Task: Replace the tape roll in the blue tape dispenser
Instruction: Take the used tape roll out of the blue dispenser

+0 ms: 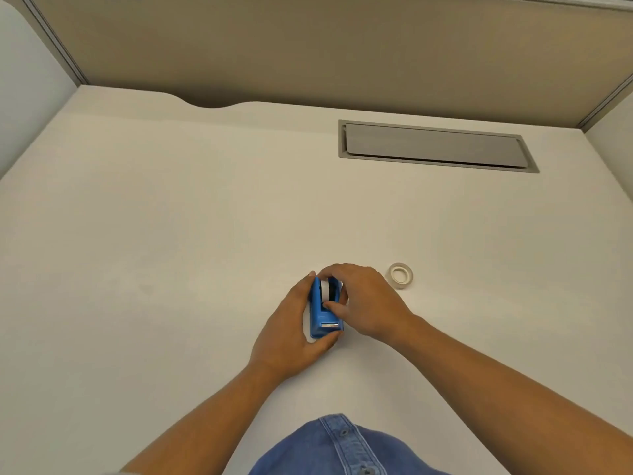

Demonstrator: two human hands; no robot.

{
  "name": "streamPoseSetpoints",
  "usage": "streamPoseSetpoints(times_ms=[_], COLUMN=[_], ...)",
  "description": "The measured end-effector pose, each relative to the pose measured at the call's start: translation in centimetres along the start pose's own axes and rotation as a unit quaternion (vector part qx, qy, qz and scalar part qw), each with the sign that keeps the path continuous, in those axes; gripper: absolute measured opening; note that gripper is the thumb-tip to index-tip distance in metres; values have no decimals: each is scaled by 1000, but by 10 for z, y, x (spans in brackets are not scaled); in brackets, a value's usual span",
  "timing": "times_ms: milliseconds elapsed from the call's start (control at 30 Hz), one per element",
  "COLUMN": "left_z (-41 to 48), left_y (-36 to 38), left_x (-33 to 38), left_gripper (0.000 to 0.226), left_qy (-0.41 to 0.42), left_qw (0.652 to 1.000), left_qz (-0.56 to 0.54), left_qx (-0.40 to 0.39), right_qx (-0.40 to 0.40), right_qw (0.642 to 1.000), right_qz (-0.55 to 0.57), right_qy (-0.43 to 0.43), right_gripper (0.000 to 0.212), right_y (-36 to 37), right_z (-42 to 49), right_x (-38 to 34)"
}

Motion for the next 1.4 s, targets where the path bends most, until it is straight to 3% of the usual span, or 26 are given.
streamPoseSetpoints(times_ms=[1400], left_z=[2], left_y=[-2], left_x=[5], left_gripper=[90], left_qy=[11], left_qw=[1000], left_qz=[4], left_qx=[3], right_qx=[-44], right_qw=[998], right_qz=[-40], right_qy=[-20], right_gripper=[36], right_y=[-8], right_z=[5], right_x=[-15])
Point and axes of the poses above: each hand's wrist, its own z-axis towards the middle knuckle, its own y-axis out of the palm, x = y × z, the point moved 6 cm from there along z, towards the middle knuckle, and after that the axes turned 13 degrees about y, right-handed, at the moved point
